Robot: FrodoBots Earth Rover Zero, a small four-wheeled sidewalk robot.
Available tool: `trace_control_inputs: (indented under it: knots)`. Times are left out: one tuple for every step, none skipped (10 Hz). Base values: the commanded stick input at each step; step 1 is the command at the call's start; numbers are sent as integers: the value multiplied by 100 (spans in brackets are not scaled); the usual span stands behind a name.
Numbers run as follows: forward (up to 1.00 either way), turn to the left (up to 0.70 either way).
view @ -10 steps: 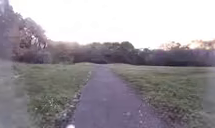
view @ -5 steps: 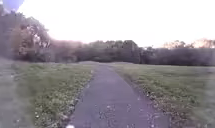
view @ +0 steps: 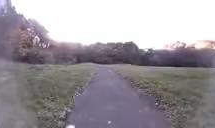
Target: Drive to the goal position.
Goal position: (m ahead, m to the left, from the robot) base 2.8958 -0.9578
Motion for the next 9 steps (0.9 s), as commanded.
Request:
trace_control_inputs:
  knots:
    - [70, 0]
    - [70, 0]
    - [70, 0]
    - [70, 0]
    - [70, 0]
    - [70, -2]
    - [70, -12]
    - [70, -14]
    - [70, -14]
